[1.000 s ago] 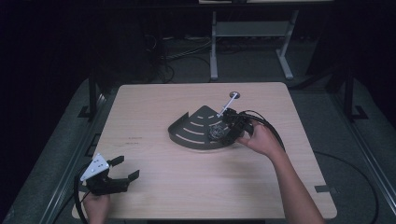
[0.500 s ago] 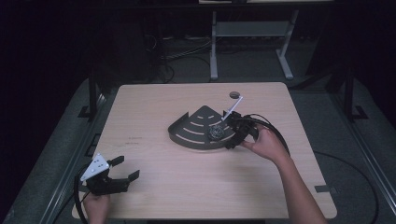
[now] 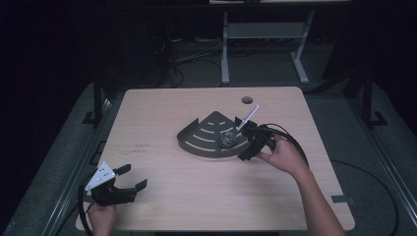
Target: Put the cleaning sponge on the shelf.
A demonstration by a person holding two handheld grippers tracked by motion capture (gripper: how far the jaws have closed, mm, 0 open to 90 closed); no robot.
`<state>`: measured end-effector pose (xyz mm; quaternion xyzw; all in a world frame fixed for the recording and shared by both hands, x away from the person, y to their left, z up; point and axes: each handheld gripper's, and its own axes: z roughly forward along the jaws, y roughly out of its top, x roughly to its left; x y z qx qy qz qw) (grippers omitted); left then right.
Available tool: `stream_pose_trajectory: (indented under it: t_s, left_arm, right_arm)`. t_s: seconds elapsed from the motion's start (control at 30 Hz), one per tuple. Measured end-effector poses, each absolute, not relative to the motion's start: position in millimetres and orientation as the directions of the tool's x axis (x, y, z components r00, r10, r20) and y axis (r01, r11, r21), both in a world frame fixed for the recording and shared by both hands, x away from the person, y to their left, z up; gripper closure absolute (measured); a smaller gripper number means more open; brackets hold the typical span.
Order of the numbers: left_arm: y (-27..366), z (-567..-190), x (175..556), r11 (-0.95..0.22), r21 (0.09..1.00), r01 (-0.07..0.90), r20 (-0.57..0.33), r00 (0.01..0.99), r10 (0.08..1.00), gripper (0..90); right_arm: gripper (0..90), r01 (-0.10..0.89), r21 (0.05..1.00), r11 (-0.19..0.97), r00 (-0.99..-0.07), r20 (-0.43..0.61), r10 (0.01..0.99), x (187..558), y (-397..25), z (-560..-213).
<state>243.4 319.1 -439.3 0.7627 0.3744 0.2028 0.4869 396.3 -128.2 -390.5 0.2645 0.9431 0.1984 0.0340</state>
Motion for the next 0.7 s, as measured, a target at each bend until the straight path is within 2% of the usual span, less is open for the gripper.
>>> stream_pose_trajectory:
  t_s: [0.7]
  left_arm:
    - [318,-439,243,-0.25,0.893,0.374,-0.053,0.639,0.767,13.7]
  right_arm:
    - [18.3,0.513,0.394,0.763,-0.842,0.06,0.535,378,-149,-404]
